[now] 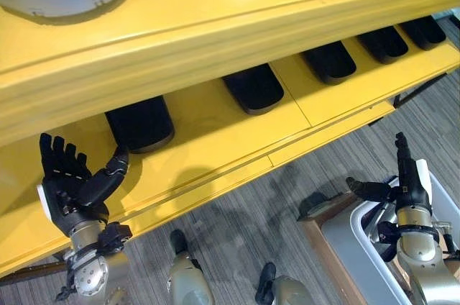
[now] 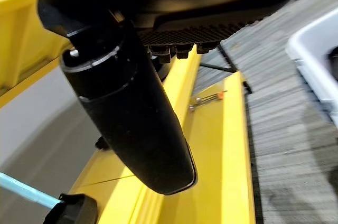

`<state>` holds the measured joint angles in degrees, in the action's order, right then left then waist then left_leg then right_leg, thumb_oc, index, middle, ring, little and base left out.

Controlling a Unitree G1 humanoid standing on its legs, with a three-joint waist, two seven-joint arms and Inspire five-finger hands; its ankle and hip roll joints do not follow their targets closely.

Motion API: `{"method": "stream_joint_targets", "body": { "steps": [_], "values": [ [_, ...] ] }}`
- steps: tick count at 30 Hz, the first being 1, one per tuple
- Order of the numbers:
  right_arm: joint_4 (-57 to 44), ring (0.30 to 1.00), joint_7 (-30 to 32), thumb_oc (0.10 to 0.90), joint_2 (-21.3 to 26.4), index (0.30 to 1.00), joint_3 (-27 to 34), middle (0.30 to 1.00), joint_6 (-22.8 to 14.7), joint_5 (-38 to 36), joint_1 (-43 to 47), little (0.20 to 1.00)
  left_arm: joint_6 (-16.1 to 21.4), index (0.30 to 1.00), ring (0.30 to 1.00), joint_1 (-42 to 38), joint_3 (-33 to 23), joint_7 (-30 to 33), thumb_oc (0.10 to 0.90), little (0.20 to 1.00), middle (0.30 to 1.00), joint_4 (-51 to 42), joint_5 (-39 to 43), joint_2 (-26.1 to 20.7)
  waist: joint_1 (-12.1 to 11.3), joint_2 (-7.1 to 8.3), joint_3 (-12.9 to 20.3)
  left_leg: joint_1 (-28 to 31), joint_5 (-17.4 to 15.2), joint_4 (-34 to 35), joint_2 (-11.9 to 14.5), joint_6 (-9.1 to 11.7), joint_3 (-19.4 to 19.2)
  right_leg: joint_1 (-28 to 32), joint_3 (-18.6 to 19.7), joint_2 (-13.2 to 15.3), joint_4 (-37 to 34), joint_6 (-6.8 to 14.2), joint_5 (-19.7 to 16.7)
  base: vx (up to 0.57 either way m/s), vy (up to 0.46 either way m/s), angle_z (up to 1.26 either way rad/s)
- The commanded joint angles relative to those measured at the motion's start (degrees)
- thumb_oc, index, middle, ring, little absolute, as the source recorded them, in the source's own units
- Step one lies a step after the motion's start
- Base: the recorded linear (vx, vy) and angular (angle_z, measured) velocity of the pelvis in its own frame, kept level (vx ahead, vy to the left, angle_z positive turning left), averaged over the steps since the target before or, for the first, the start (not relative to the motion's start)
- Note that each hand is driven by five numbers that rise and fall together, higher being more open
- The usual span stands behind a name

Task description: Move parts from the plastic box to the shelf.

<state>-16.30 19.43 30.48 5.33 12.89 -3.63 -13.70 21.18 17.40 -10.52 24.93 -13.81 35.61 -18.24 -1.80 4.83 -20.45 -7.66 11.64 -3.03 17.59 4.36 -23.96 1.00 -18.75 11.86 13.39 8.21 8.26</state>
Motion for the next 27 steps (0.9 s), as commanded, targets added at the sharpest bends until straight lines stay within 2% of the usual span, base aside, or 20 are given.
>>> {"method": "stream_joint_targets", "body": {
  "steps": [1,4,7,10,14,16,19,21,22,23,25,26,27],
  "values": [
    [-3.4,1.000,3.9,0.900,3.7,1.000,4.3,1.000,-4.2,-0.3,2.0,1.000,5.6,1.000,1.000,-0.2,-3.7,0.7,0.900,1.000,1.000,-4.8,-3.1,-1.3,0.3,-0.83,3.8,-1.3,3.3,5.5,2.6,4.4,0.2,0.6,-1.5,-0.5,5.4,-4.5,3.7,-0.05,-0.011,-0.13],
    [-2.9,1.000,4.2,0.900,4.3,1.000,4.2,1.000,-4.8,0.0,2.2,1.000,4.8,1.000,1.000,-0.7,-3.5,3.0,0.900,1.000,1.000,-4.7,-6.1,-1.7,0.2,-1.80,4.3,-1.2,3.0,5.3,2.2,4.1,0.9,0.2,-1.7,-0.3,7.3,-4.9,4.7,-0.06,-0.029,-0.07],
    [-3.4,1.000,4.2,0.900,4.5,1.000,4.3,1.000,-6.9,-0.1,2.5,1.000,3.1,1.000,1.000,-0.6,-3.9,9.5,0.900,1.000,1.000,-4.5,-8.1,-2.1,-0.3,-2.76,4.5,-1.6,2.8,4.9,2.0,4.0,1.9,-0.5,-2.2,0.1,9.8,-5.0,6.1,-0.10,-0.079,0.03],
    [-4.0,1.000,4.4,0.900,3.3,1.000,2.8,1.000,-5.6,2.3,3.3,1.000,0.4,1.000,1.000,-0.2,-4.9,9.4,0.900,1.000,1.000,-3.1,-8.3,-1.9,-0.8,-3.61,4.5,-2.0,2.9,5.2,2.3,4.1,3.3,-2.1,-2.6,0.6,13.5,-5.5,7.9,-0.14,-0.102,0.07],
    [-3.3,1.000,2.0,0.900,3.8,1.000,1.4,1.000,-4.9,3.9,5.6,1.000,-0.9,1.000,1.000,1.8,-5.1,10.1,0.900,1.000,1.000,-3.4,-7.1,-1.5,-2.0,-4.02,4.0,-2.2,3.3,7.4,3.4,4.7,4.8,-3.9,-3.7,0.1,17.0,-6.6,9.2,-0.13,-0.124,0.08],
    [-3.7,1.000,0.1,0.900,3.7,1.000,0.4,1.000,-4.1,4.5,6.4,1.000,-1.0,1.000,1.000,3.8,-5.4,10.3,0.900,1.000,1.000,-4.3,-6.5,-0.8,-2.6,-3.84,3.7,-2.9,4.2,7.7,4.6,5.2,5.4,-4.3,-4.8,0.1,17.3,-7.0,8.9,-0.14,-0.179,-0.06],
    [-4.2,1.000,-0.9,0.900,3.8,1.000,0.2,1.000,-3.6,4.2,6.4,1.000,0.1,1.000,1.000,5.8,-6.2,9.6,0.900,1.000,1.000,-5.5,-6.3,-0.2,-3.0,-3.42,3.5,-3.8,6.4,7.7,5.5,6.2,3.1,-3.5,-7.2,0.3,15.0,-6.8,6.7,-0.12,-0.202,0.04],
    [-4.3,1.000,-1.0,0.900,4.1,1.000,-0.1,1.000,-3.0,3.9,6.5,1.000,0.7,1.000,1.000,5.9,-6.4,8.2,0.900,1.000,1.000,-5.5,-6.5,-0.2,-3.0,-3.38,3.6,-2.9,7.5,6.8,4.1,6.3,0.6,-2.1,-8.3,-0.5,11.4,-6.6,4.8,-0.12,-0.200,0.31],
    [-4.1,1.000,-1.2,0.900,4.4,1.000,-0.2,1.000,-3.1,3.7,6.5,1.000,1.1,1.000,1.000,5.8,-6.5,7.7,0.900,1.000,1.000,-5.2,-6.6,-0.2,-3.0,-3.29,3.6,-2.7,6.5,4.2,3.4,5.9,0.2,-1.3,-8.3,-0.9,9.8,-6.7,4.2,-0.16,-0.241,0.37],
    [-3.5,1.000,-2.2,0.900,4.8,1.000,0.0,1.000,-3.7,2.5,6.3,1.000,2.8,1.000,1.000,5.4,-6.8,6.5,0.900,1.000,1.000,-4.2,-6.1,-0.7,-3.3,-2.69,3.8,-3.1,1.7,-3.9,1.1,4.2,0.9,-0.5,-7.9,-1.7,6.5,-7.2,2.9,-0.17,-0.252,0.33],
    [-3.2,1.000,-3.6,0.900,4.8,1.000,0.1,1.000,-3.7,1.9,6.0,1.000,4.3,1.000,1.000,4.8,-6.7,5.3,0.900,1.000,1.000,-3.9,-5.5,-0.4,-3.3,-1.95,4.1,-3.1,-1.3,-9.0,-1.0,3.0,1.3,-0.2,-7.6,-2.2,3.6,-7.4,1.4,-0.17,-0.259,0.39],
    [-2.8,1.000,-4.1,0.900,4.7,1.000,-0.3,1.000,-4.0,1.5,6.0,1.000,5.3,1.000,1.000,4.1,-6.5,4.6,0.900,1.000,1.000,-4.0,-6.5,-0.3,-3.6,-0.69,4.5,-3.1,-4.4,-17.1,-3.9,2.6,1.9,1.0,-7.3,-2.9,-2.1,-7.6,-1.1,-0.18,-0.250,0.37],
    [-2.4,1.000,-3.8,0.900,4.6,1.000,-0.8,1.000,-4.4,1.4,6.3,1.000,5.6,1.000,1.000,3.7,-6.4,4.4,0.900,1.000,1.000,-4.3,-7.3,-0.2,-3.7,-0.39,4.6,-3.3,-6.2,-20.7,-5.0,2.4,2.7,2.0,-7.3,-3.6,-4.9,-7.6,-2.4,-0.18,-0.220,0.33]
  ]
}}
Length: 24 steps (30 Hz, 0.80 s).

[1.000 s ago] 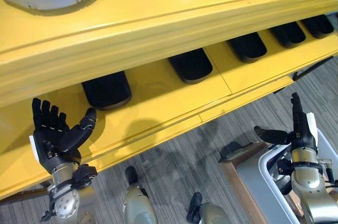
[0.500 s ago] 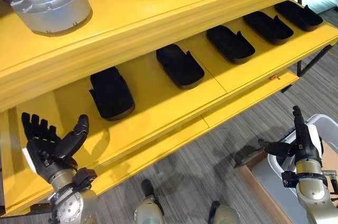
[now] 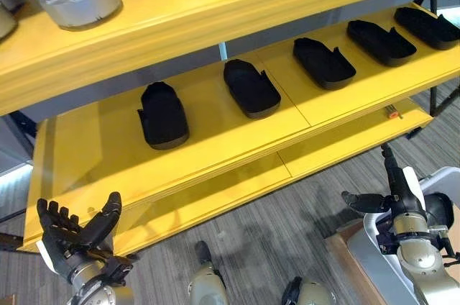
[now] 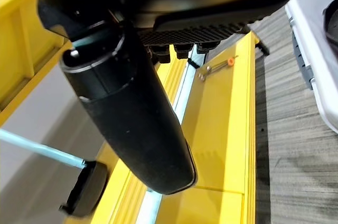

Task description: Move parts from the plastic box to the shelf.

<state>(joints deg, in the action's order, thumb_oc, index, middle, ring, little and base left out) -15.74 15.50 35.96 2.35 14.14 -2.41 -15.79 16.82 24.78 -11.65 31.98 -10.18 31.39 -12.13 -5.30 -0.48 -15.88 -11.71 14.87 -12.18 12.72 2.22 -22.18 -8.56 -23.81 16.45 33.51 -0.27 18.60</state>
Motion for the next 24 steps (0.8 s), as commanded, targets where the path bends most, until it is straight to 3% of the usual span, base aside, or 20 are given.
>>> {"method": "stream_joint_targets", "body": {
  "steps": [1,2,3,5,6,9,12,18,24],
  "values": [
    [-2.5,1.000,0.9,0.900,-1.2,1.000,1.5,1.000,-6.0,-0.1,8.8,1.000,9.5,1.000,1.000,-4.2,-4.9,-2.6,0.900,1.000,1.000,-8.5,-3.4,-6.2,-0.5,5.33,0.4,1.0,-11.4,-15.1,-2.4,4.3,2.2,12.2,-1.9,-8.8,-27.8,1.1,-14.3,-0.16,-0.098,0.06],
    [-1.6,1.000,2.1,0.900,-2.3,1.000,0.2,1.000,-6.5,0.2,9.8,1.000,8.3,1.000,1.000,-5.0,-4.2,-2.4,0.900,1.000,1.000,-9.2,-3.5,-6.1,-1.1,5.39,1.2,2.0,-13.4,-18.7,-6.0,4.0,4.6,12.6,-1.4,-9.4,-30.9,1.8,-16.8,-0.14,-0.049,0.00],
    [-1.3,1.000,2.4,0.900,-2.8,1.000,-0.2,1.000,-6.5,0.4,10.2,1.000,8.0,1.000,1.000,-5.3,-4.0,-2.4,0.900,1.000,1.000,-9.3,-3.8,-6.0,-1.0,5.23,1.5,2.6,-14.2,-18.6,-6.8,3.8,5.4,12.7,-1.6,-9.8,-31.9,2.2,-17.8,-0.15,0.066,-0.16],
    [-1.1,1.000,4.6,0.900,-4.6,1.000,-1.2,1.000,-5.7,1.3,11.4,1.000,7.2,1.000,1.000,-6.5,-3.1,-3.1,0.900,1.000,1.000,-9.8,-4.0,-5.6,-0.9,3.92,3.4,8.8,-15.9,-8.3,-10.2,2.7,7.1,10.9,-2.6,-9.9,-33.0,4.1,-20.9,-0.10,0.222,-0.02],
    [-0.7,1.000,6.3,0.900,-5.8,1.000,-1.4,1.000,-5.5,1.3,11.6,1.000,6.5,1.000,1.000,-7.2,-2.4,-3.8,0.900,1.000,1.000,-9.9,-3.5,-5.9,-0.2,3.18,4.5,13.0,-16.3,1.2,-10.9,1.7,7.0,9.5,-2.9,-9.5,-33.1,5.7,-23.0,-0.05,0.301,0.05],
    [1.1,1.000,8.7,0.900,-7.5,1.000,-1.1,1.000,-4.7,0.0,11.1,1.000,5.5,1.000,1.000,-8.7,-0.2,-5.9,0.900,1.000,1.000,-8.3,-2.4,-6.3,0.9,3.24,5.5,16.4,-17.4,11.1,-10.9,0.5,6.0,8.7,-3.5,-8.6,-34.7,7.5,-25.7,-0.06,0.238,0.43],
    [3.1,1.000,7.8,0.900,-8.3,1.000,-1.3,1.000,-4.8,1.5,10.6,1.000,7.1,1.000,1.000,-8.6,1.1,-7.1,0.900,1.000,1.000,-7.2,-2.4,-6.4,1.1,3.16,6.0,18.0,-17.1,14.8,-11.2,-0.2,5.9,8.0,-3.7,-7.9,-35.2,8.8,-26.8,-0.06,0.133,0.16],
    [5.4,1.000,8.6,0.900,-8.2,1.000,-1.9,1.000,-4.2,1.7,10.6,1.000,8.6,1.000,1.000,-7.7,1.9,-7.3,0.900,1.000,1.000,-6.1,-1.6,-6.5,1.0,3.31,6.1,20.2,-17.2,16.8,-11.5,-0.9,3.5,7.1,-5.3,-5.8,-35.1,10.7,-29.3,-0.07,0.086,-0.06],
    [7.6,1.000,10.0,0.900,-8.1,1.000,-1.6,1.000,-2.5,1.1,10.1,1.000,8.4,1.000,1.000,-8.5,3.7,-7.0,0.900,1.000,1.000,-5.5,-2.3,-6.9,2.0,3.61,6.3,21.3,-17.8,16.9,-12.2,-1.7,2.5,6.8,-5.2,-5.2,-34.2,10.8,-30.1,-0.05,0.065,-0.16]
  ]
}}
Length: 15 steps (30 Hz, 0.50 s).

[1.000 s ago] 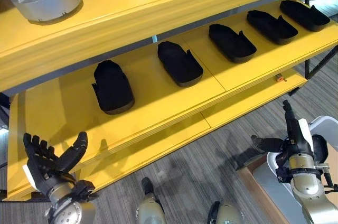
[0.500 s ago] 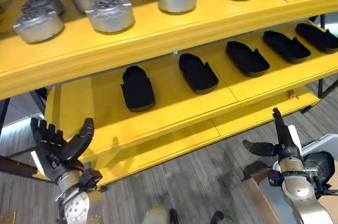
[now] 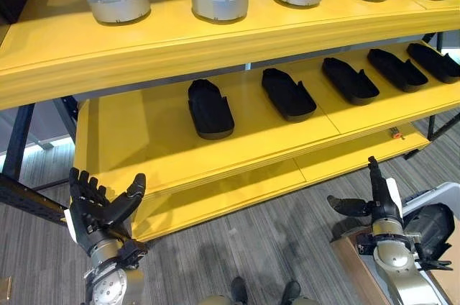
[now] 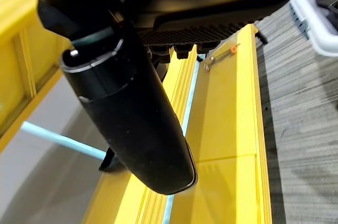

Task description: Move parts from the plastic box to the shelf.

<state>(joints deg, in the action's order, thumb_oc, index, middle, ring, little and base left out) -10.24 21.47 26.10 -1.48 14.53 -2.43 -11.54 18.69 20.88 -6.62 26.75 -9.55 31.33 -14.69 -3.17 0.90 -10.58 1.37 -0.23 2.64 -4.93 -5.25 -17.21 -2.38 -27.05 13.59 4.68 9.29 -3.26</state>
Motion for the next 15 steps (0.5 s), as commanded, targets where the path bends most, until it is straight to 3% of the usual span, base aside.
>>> {"method": "stream_joint_targets", "body": {
  "steps": [1,3,11,15],
  "values": [
    [2.4,1.000,4.2,0.900,1.7,1.000,2.2,1.000,-2.4,1.4,5.8,1.000,6.5,1.000,1.000,-4.7,-1.1,-1.7,0.900,1.000,1.000,-6.0,-2.3,-4.4,0.0,2.27,1.1,8.3,-2.8,2.1,5.4,5.7,-2.5,0.5,-1.9,-2.2,-5.2,1.3,-8.4,-0.06,0.100,-0.19],
    [3.8,1.000,4.4,0.900,1.5,1.000,2.3,1.000,-1.0,1.8,5.6,1.000,5.5,1.000,1.000,-5.0,0.0,-2.2,0.900,1.000,1.000,-6.0,-1.8,-4.6,0.6,2.47,1.1,8.7,-3.2,2.1,5.1,5.4,-2.7,0.2,-1.5,-2.1,-5.0,1.5,-8.8,-0.05,0.064,-0.15],
    [6.1,1.000,4.7,0.900,2.6,1.000,2.8,1.000,-1.2,1.9,5.2,1.000,3.9,1.000,1.000,-5.8,4.2,-4.8,0.900,1.000,1.000,-5.6,-1.3,-5.7,2.4,3.49,0.5,9.8,-3.5,2.3,5.0,4.6,-3.3,-0.5,-0.2,-3.4,-4.3,1.9,-8.7,-0.06,0.051,-0.10],
    [4.4,1.000,4.5,0.900,3.6,1.000,3.7,1.000,-2.8,3.6,3.3,1.000,3.0,1.000,1.000,-6.7,6.7,-6.3,0.900,1.000,1.000,-6.1,-0.1,-6.3,4.5,4.03,-0.1,9.7,-3.6,2.4,4.9,4.1,-2.4,-2.2,3.0,-5.0,-4.1,2.6,-9.7,-0.07,0.069,-0.20]
  ]
}}
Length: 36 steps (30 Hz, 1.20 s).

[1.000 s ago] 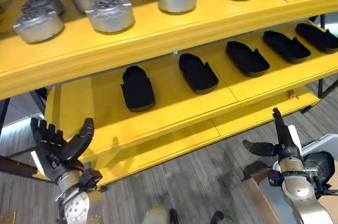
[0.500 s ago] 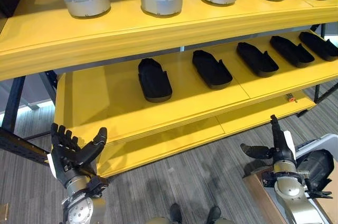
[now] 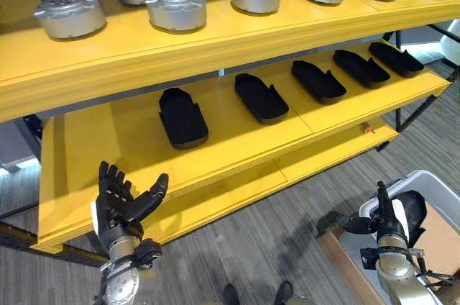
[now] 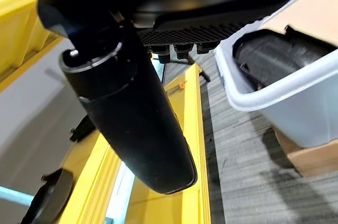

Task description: Move parts from the plastic box to the shelf.

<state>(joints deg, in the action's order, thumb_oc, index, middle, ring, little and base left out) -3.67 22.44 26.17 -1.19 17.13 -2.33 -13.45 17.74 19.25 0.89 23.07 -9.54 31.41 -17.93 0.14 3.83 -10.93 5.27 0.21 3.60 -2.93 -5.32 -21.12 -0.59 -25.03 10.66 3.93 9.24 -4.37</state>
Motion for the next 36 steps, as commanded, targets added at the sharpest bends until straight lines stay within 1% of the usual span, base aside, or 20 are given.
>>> {"method": "stream_joint_targets", "body": {
  "steps": [1,2,3,4,5,8,9,10,13,14,15,16,17,19,21,22,23,26,29,36],
  "values": [
    [-3.1,1.000,4.1,0.900,3.4,1.000,4.0,1.000,-5.0,3.7,4.0,1.000,3.5,1.000,1.000,-5.6,0.3,-2.8,0.900,1.000,1.000,-6.0,0.9,-3.1,2.2,1.69,0.0,5.0,-3.1,1.4,2.4,3.5,1.9,-5.8,3.3,-1.8,-2.3,2.0,-10.0,-0.14,0.007,-0.14],
    [-4.0,1.000,4.5,0.900,3.0,1.000,4.5,1.000,-5.1,3.7,2.3,1.000,3.3,1.000,1.000,-5.7,1.1,-3.3,0.900,1.000,1.000,-6.2,1.8,-3.1,3.3,1.84,-0.2,4.6,-3.1,1.4,2.4,2.9,3.2,-7.0,7.1,-2.0,-1.0,2.1,-10.4,-0.14,-0.030,-0.03],
    [-4.4,1.000,4.8,0.900,2.7,1.000,4.8,1.000,-5.4,3.7,1.3,1.000,3.4,1.000,1.000,-5.6,1.3,-4.0,0.900,1.000,1.000,-6.2,2.1,-3.1,3.8,1.93,-0.2,4.4,-3.1,1.4,2.4,2.7,3.8,-7.4,8.8,-2.2,-0.4,2.1,-10.5,-0.10,-0.049,0.12],
    [-5.2,1.000,5.3,0.900,1.9,1.000,5.2,1.000,-5.6,4.0,-0.6,1.000,4.0,1.000,1.000,-5.0,1.7,-5.3,0.900,1.000,1.000,-6.5,2.6,-3.2,4.5,2.10,-0.3,4.0,-2.9,1.4,2.7,2.3,3.7,-7.8,10.3,-2.2,1.7,2.2,-10.3,-0.09,-0.042,0.14],
    [-5.3,1.000,5.4,0.900,1.7,1.000,5.1,1.000,-5.7,4.1,-0.8,1.000,4.1,1.000,1.000,-4.9,1.7,-5.3,0.900,1.000,1.000,-6.6,2.7,-3.2,4.5,2.12,-0.4,3.9,-2.8,1.4,2.8,2.3,3.5,-7.9,10.2,-2.1,2.2,2.2,-10.2,-0.15,-0.054,0.32],
    [-5.1,1.000,5.4,0.900,1.8,1.000,4.1,1.000,-6.3,5.3,-0.9,1.000,4.7,1.000,1.000,-5.1,2.4,-3.5,0.900,1.000,1.000,-7.2,1.9,-3.9,3.9,1.87,-0.5,3.2,-2.2,1.4,4.2,2.3,0.3,-7.4,6.7,1.5,6.7,2.4,-10.2,-0.14,-0.038,-0.14],
    [-5.0,1.000,5.7,0.900,2.1,1.000,3.7,1.000,-6.6,4.9,-0.6,1.000,4.7,1.000,1.000,-5.5,2.8,-2.8,0.900,1.000,1.000,-7.3,1.7,-4.1,3.7,1.44,-0.5,3.4,-3.1,1.4,4.7,2.4,0.3,-6.9,6.6,2.5,8.1,3.4,-9.4,-0.10,-0.019,-0.56],
    [-4.8,1.000,6.3,0.900,2.7,1.000,3.4,1.000,-6.8,4.4,0.0,1.000,4.6,1.000,1.000,-6.1,3.1,-2.1,0.900,1.000,1.000,-7.2,1.5,-4.4,3.4,1.29,-0.6,3.2,-3.1,1.4,5.1,2.4,-0.7,-6.8,6.0,3.9,9.8,3.5,-9.3,-0.08,-0.029,-0.49],
    [-4.7,1.000,7.2,0.900,3.8,1.000,3.3,1.000,-6.9,3.2,1.4,1.000,4.3,1.000,1.000,-6.6,3.1,-1.6,0.900,1.000,1.000,-7.5,1.0,-5.1,2.8,0.95,-0.5,2.6,-2.7,1.4,5.9,2.2,-2.8,-5.7,4.6,6.4,12.7,3.1,-7.8,-0.17,-0.088,-0.68],
    [-4.9,1.000,7.7,0.900,3.9,1.000,3.3,1.000,-6.7,3.3,1.9,1.000,4.8,1.000,1.000,-6.3,2.8,-1.7,0.900,1.000,1.000,-7.6,1.2,-5.3,2.3,0.74,-0.5,2.3,-2.5,1.4,6.4,2.3,-4.2,-5.0,3.2,7.7,14.2,3.0,-7.2,-0.14,-0.082,-0.41],
    [-4.9,1.000,7.7,0.900,3.9,1.000,3.3,1.000,-6.7,3.3,1.9,1.000,4.8,1.000,1.000,-6.3,2.8,-1.7,0.900,1.000,1.000,-7.6,1.2,-5.3,2.2,0.76,-0.5,2.3,-2.5,1.4,6.4,2.3,-4.3,-5.1,3.3,7.8,14.3,3.0,-7.2,-0.17,-0.133,-0.57],
    [-5.0,1.000,7.6,0.900,4.1,1.000,3.1,1.000,-6.6,3.2,3.0,1.000,5.6,1.000,1.000,-5.8,2.3,-1.8,0.900,1.000,1.000,-7.6,0.8,-5.3,1.3,0.58,-0.3,2.1,-1.9,1.4,7.2,2.5,-6.0,-3.6,1.0,8.8,15.2,2.7,-6.2,-0.10,-0.109,-0.49],
    [-5.1,1.000,7.3,0.900,4.2,1.000,3.0,1.000,-6.5,3.4,3.3,1.000,6.0,1.000,1.000,-5.7,2.1,-1.6,0.900,1.000,1.000,-7.6,0.7,-5.2,1.1,0.56,-0.2,2.1,-1.6,1.4,7.5,2.7,-6.6,-3.0,0.4,8.8,15.0,2.5,-5.6,-0.13,-0.191,-0.60],
    [-5.2,1.000,6.7,0.900,4.6,1.000,3.0,1.000,-6.1,3.8,4.0,1.000,6.6,1.000,1.000,-5.0,1.6,-1.5,0.900,1.000,1.000,-7.8,0.6,-5.1,0.3,0.78,0.0,2.0,-0.4,1.4,8.3,3.8,-8.5,-0.2,-2.0,7.7,11.8,1.9,-3.9,-0.05,-0.173,-0.57],
    [-5.0,1.000,5.8,0.900,5.7,1.000,2.7,1.000,-5.2,3.9,4.9,1.000,7.3,1.000,1.000,-4.3,1.3,-0.8,0.900,1.000,1.000,-7.9,0.4,-4.9,-0.7,1.12,0.4,2.1,1.4,1.1,9.7,5.6,-11.3,3.7,-5.6,5.4,5.4,0.6,-1.9,-0.03,-0.200,-0.76],
    [-4.8,1.000,5.6,0.900,6.5,1.000,2.5,1.000,-5.0,3.6,5.4,1.000,7.4,1.000,1.000,-4.2,1.3,-0.1,0.900,1.000,1.000,-7.9,-0.2,-4.6,-1.1,1.11,0.4,2.0,2.3,1.0,10.3,6.5,-12.4,5.4,-6.4,4.0,2.3,0.0,-1.2,-0.01,-0.206,-0.95],
    [-4.5,1.000,6.2,0.900,7.4,1.000,2.2,1.000,-4.9,2.9,6.2,1.000,7.4,1.000,1.000,-4.3,1.5,1.3,0.900,1.000,1.000,-8.0,-0.8,-4.3,-1.4,1.11,0.6,1.6,3.4,0.7,11.0,7.2,-13.5,6.9,-6.6,2.6,-0.7,-0.6,-0.6,0.00,-0.192,-1.14],
    [-4.0,1.000,7.5,0.900,8.3,1.000,2.2,1.000,-4.9,3.1,6.8,1.000,7.7,1.000,1.000,-4.4,1.4,2.7,0.900,1.000,1.000,-7.7,-0.6,-3.3,-1.1,1.09,1.1,0.7,4.5,0.3,11.7,8.0,-15.2,8.5,-6.2,0.7,-4.8,-1.3,0.0,0.03,-0.128,-0.65],
    [-3.7,1.000,6.6,0.900,8.4,1.000,2.8,1.000,-4.1,4.4,6.0,1.000,7.7,1.000,1.000,-4.3,1.1,2.3,0.900,1.000,1.000,-7.2,-0.2,-2.7,-0.3,1.17,1.4,0.3,4.4,-0.5,12.3,8.4,-15.9,9.0,-5.5,-0.2,-6.4,-2.0,0.1,0.05,-0.136,-0.36],
    [-3.9,1.000,8.0,0.900,8.8,1.000,4.4,1.000,-2.9,6.8,4.2,1.000,6.9,1.000,1.000,-3.4,0.6,0.4,0.900,1.000,1.000,-7.2,1.4,-2.8,1.7,1.48,1.8,0.5,4.6,-1.3,14.1,9.5,-17.8,9.1,-4.2,-2.1,-8.3,-3.4,0.2,0.04,-0.162,-0.25]
  ]
}}
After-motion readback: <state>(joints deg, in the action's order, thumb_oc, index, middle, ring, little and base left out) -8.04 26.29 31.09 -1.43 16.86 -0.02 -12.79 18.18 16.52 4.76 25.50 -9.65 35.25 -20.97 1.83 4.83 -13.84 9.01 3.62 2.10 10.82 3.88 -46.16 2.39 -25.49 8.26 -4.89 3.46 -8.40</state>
